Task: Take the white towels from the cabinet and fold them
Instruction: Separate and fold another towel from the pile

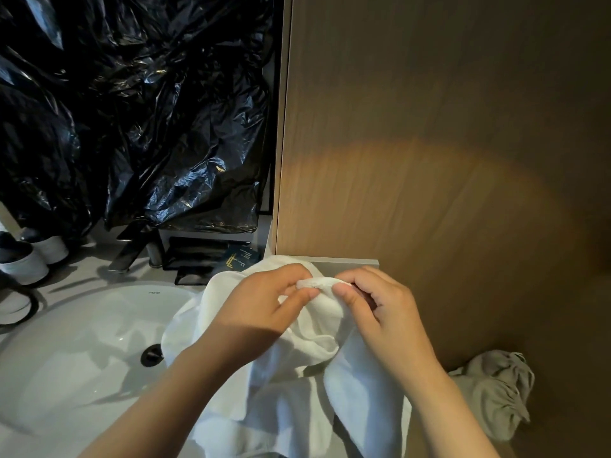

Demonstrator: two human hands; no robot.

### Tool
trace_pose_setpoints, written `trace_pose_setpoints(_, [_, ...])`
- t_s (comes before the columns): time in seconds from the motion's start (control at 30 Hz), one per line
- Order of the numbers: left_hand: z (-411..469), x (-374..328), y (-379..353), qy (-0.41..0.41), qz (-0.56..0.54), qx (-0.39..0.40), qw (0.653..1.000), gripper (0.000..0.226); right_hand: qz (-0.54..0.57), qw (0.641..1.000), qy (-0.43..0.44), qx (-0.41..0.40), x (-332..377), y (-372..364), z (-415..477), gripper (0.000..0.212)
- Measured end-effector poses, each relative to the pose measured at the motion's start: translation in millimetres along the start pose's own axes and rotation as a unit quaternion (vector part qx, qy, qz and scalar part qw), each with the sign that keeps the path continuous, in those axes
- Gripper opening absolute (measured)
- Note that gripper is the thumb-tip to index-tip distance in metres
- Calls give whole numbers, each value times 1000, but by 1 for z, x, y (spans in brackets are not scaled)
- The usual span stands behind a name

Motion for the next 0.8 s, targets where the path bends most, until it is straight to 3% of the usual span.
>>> trace_pose_setpoints(0.1, [1,4,5,8,1,-33,999,19,-24,999,-26,-1,-11,3,-7,12])
trace_pose_setpoints(0.33, [7,12,11,74,-24,-84,993,28,-3,987,-157,26,-45,20,-24,30])
trace_pose_setpoints(0.5, [18,20,13,106,-17,-116,987,36,38,976,-212,4,-53,32,-34,28])
trace_pose_setpoints(0.8, [44,32,3,163,-54,-140,975,39,6,961,-275,-26,-82,56,-65,21])
Point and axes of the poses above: each hand's wrist, its own z-axis towards the middle knuckle, its own y-axis out of the back of the hand, x = y × z, the point moved 3 cm from there along z, towards the middle knuckle, and after that the axes turned 6 degrees about x, right-handed, at the moved point
